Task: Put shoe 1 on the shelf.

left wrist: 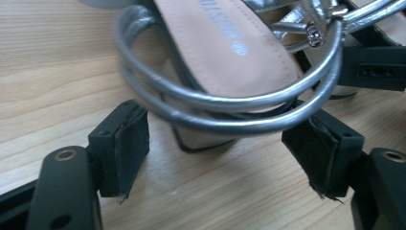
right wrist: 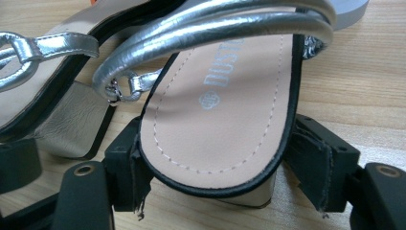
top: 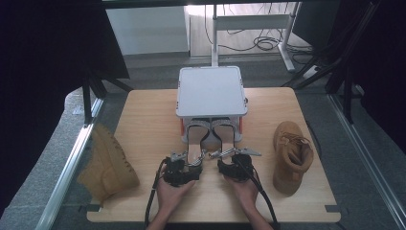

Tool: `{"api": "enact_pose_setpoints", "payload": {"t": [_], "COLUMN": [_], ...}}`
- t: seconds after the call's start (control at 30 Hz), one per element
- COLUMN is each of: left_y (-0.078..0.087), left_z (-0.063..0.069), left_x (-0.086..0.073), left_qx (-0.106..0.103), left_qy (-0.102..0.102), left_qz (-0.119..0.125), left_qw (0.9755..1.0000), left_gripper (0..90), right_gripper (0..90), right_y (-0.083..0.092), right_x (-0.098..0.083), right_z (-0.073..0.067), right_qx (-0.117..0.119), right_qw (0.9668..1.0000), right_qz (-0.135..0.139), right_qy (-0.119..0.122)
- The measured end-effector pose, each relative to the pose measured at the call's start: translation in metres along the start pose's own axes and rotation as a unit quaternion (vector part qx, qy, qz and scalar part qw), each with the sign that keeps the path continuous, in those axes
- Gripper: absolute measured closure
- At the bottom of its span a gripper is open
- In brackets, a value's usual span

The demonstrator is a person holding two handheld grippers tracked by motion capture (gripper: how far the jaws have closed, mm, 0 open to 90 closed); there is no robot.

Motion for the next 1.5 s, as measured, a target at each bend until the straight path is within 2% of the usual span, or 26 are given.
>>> {"api": "enact_pose_setpoints", "payload": {"t": [0.2,0.33,0.43,0.6,0.8,1.0,1.2,1.5], "left_y": [-0.009,-0.013,-0.013,-0.011,-0.011,-0.012,-0.013,-0.020], "left_z": [0.005,0.006,0.007,0.005,0.003,0.001,-0.002,-0.001], "left_x": [0.003,0.005,0.005,0.007,0.011,0.020,0.028,0.040], "left_qx": [0.010,0.015,0.021,0.034,0.020,0.025,0.016,0.026], "left_qy": [0.013,0.021,0.020,0.035,0.062,0.077,0.106,0.115], "left_qz": [0.012,0.024,0.025,0.035,0.036,0.042,0.043,0.044], "left_qw": [0.9998,0.9994,0.9993,0.9982,0.9972,0.9959,0.9933,0.9921], "left_gripper": [23.7,30.3,31.0,35.8,36.2,36.9,37.9,38.0], "right_gripper": [29.8,29.8,29.9,29.9,30.0,30.2,30.2,30.3], "right_y": [0.000,0.000,0.000,0.000,0.001,0.001,0.001,0.001], "right_x": [0.001,0.001,0.001,0.001,0.001,0.002,0.002,0.002], "right_z": [0.000,0.001,0.001,0.001,0.001,0.001,0.000,0.000], "right_qx": [0.001,0.002,0.001,0.000,-0.001,0.000,-0.002,-0.003], "right_qw": [1.0000,1.0000,1.0000,1.0000,1.0000,1.0000,1.0000,0.9999], "right_qz": [-0.002,-0.004,-0.005,-0.006,-0.007,-0.009,-0.009,-0.010], "right_qy": [-0.001,0.000,0.001,0.002,0.002,0.001,0.002,0.002]}}
Point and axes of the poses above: each handheld gripper's, and its own axes: y roughly backward along the jaws, x roughly out of its top, z roughly to its right, the point moved 3 cm from there along -y, roughly forward along the jaws, and after that the axes turned 8 degrees about x, right-handed, at the moved point
